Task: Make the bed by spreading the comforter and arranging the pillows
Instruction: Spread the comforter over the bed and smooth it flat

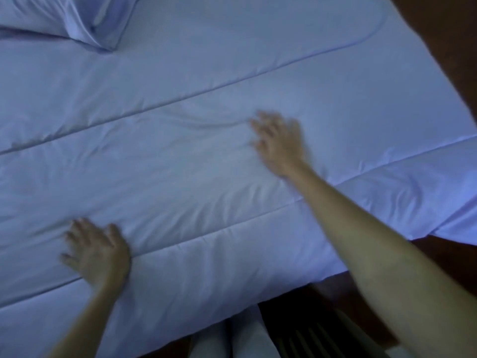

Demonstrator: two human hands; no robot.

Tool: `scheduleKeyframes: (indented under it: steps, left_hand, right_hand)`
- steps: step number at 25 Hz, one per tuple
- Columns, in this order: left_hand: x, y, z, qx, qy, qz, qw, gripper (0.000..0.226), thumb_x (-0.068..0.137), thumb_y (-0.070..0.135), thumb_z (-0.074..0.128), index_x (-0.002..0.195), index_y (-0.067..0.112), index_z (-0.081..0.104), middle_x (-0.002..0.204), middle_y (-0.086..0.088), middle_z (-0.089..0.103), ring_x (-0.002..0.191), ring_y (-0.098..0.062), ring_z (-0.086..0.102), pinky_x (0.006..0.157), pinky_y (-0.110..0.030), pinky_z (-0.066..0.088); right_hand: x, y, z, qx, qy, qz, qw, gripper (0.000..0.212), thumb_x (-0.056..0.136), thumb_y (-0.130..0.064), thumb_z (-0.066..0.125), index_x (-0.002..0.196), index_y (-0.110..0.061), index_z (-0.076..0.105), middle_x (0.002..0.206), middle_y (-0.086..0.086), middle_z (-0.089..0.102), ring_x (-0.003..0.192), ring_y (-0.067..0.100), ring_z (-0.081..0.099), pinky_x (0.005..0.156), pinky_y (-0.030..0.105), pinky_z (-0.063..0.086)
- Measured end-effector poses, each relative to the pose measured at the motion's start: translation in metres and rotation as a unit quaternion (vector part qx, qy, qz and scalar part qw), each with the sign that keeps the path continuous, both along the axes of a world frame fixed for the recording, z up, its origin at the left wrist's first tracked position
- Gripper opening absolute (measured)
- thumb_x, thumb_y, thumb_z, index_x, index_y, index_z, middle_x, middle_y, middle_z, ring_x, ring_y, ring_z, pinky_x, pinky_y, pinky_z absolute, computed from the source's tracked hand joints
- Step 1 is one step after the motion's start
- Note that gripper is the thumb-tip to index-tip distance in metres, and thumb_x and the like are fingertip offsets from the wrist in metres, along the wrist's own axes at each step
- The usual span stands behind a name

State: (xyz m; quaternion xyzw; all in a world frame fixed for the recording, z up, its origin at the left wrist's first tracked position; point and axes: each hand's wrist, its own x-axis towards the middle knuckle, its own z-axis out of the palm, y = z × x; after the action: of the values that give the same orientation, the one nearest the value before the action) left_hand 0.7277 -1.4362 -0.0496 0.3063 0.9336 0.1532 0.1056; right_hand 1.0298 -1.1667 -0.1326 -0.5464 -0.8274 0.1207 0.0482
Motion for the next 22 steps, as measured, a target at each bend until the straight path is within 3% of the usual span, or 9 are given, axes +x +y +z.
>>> scheduleKeyframes:
  steps: [3, 5, 6, 8, 10, 12, 14, 18, 22]
  left_hand:
    - [0.050, 0.014, -0.027, -0.015, -0.008, -0.176, 0.984, 0.070, 0.098, 0.036, 0.037, 0.157, -0.002, 0.029, 0.165, -0.022, 0.027, 0.154, -0.042, 0.021, 0.121, -0.064, 0.004]
    - [0.087, 0.022, -0.041, -0.003, -0.010, -0.288, 0.958, 0.072, 0.097, 0.043, 0.037, 0.158, 0.005, 0.033, 0.164, -0.017, 0.033, 0.152, -0.040, 0.027, 0.122, -0.061, 0.005]
    - [0.101, 0.027, -0.044, 0.005, -0.007, -0.310, 0.951, 0.071, 0.097, 0.044, 0.037, 0.157, 0.007, 0.035, 0.164, -0.015, 0.035, 0.151, -0.039, 0.029, 0.122, -0.060, 0.006]
    - [0.116, 0.036, -0.039, 0.022, -0.017, -0.305, 0.952, 0.070, 0.095, 0.044, 0.037, 0.155, 0.007, 0.039, 0.162, -0.015, 0.038, 0.149, -0.040, 0.033, 0.121, -0.062, 0.009]
    - [0.117, 0.037, -0.033, 0.024, -0.024, -0.295, 0.955, 0.072, 0.093, 0.043, 0.037, 0.152, 0.004, 0.042, 0.160, -0.018, 0.040, 0.147, -0.043, 0.034, 0.120, -0.063, 0.011]
    - [0.119, 0.045, -0.025, 0.042, -0.013, -0.280, 0.959, 0.073, 0.091, 0.041, 0.038, 0.151, 0.000, 0.044, 0.158, -0.022, 0.040, 0.147, -0.045, 0.033, 0.121, -0.062, 0.010]
    - [0.132, 0.063, -0.013, 0.036, -0.003, -0.231, 0.972, 0.070, 0.093, 0.036, 0.038, 0.153, -0.001, 0.039, 0.162, -0.022, 0.035, 0.151, -0.043, 0.027, 0.123, -0.058, 0.004]
    - [0.196, 0.105, -0.001, 0.022, -0.009, -0.111, 0.994, 0.070, 0.098, 0.029, 0.038, 0.158, -0.005, 0.022, 0.168, -0.022, 0.018, 0.156, -0.041, 0.011, 0.124, -0.056, -0.002]
    - [0.269, 0.145, -0.020, 0.010, -0.009, -0.165, 0.986, 0.074, 0.096, 0.034, 0.040, 0.156, -0.006, 0.025, 0.164, -0.026, 0.025, 0.153, -0.045, 0.020, 0.122, -0.061, 0.005]
  right_hand:
    - [0.136, 0.018, 0.010, -0.040, -0.026, -0.203, 0.978, 0.062, 0.108, -0.053, 0.028, 0.167, -0.039, 0.019, 0.177, -0.004, 0.010, 0.163, 0.027, 0.008, 0.122, 0.069, 0.001]
    - [0.176, 0.003, 0.016, -0.081, -0.019, -0.396, 0.915, 0.064, 0.109, -0.052, 0.026, 0.169, -0.034, 0.013, 0.178, 0.002, 0.002, 0.163, 0.033, -0.001, 0.119, 0.075, -0.007]
    - [0.172, -0.011, 0.017, -0.081, -0.021, -0.438, 0.895, 0.065, 0.109, -0.049, 0.027, 0.169, -0.028, 0.016, 0.178, 0.008, 0.006, 0.162, 0.038, 0.002, 0.119, 0.077, -0.005]
    - [0.135, -0.058, 0.011, -0.005, -0.008, -0.364, 0.931, 0.067, 0.105, -0.042, 0.037, 0.165, -0.012, 0.030, 0.172, 0.017, 0.025, 0.159, 0.042, 0.019, 0.119, 0.079, 0.008]
    - [0.073, -0.134, -0.001, 0.045, 0.010, -0.114, 0.992, 0.066, 0.102, -0.040, 0.047, 0.162, -0.011, 0.038, 0.169, 0.014, 0.035, 0.157, 0.038, 0.029, 0.119, 0.075, 0.020]
    - [0.031, -0.194, -0.005, 0.061, 0.013, 0.122, 0.991, 0.064, 0.103, -0.046, 0.049, 0.162, -0.021, 0.039, 0.170, 0.004, 0.036, 0.158, 0.030, 0.029, 0.122, 0.069, 0.020]
    - [0.047, -0.190, -0.004, 0.058, 0.020, 0.203, 0.977, 0.062, 0.106, -0.048, 0.046, 0.163, -0.027, 0.037, 0.172, -0.001, 0.033, 0.158, 0.025, 0.030, 0.125, 0.063, 0.019]
    - [0.210, -0.108, -0.011, 0.087, 0.033, 0.077, 0.993, 0.061, 0.105, -0.043, 0.043, 0.165, -0.030, 0.034, 0.173, -0.003, 0.030, 0.156, 0.027, 0.033, 0.120, 0.058, 0.030]
    - [0.393, -0.054, -0.015, 0.080, 0.020, -0.100, 0.992, 0.060, 0.104, -0.040, 0.041, 0.163, -0.031, 0.038, 0.171, 0.000, 0.033, 0.152, 0.031, 0.039, 0.117, 0.061, 0.029]
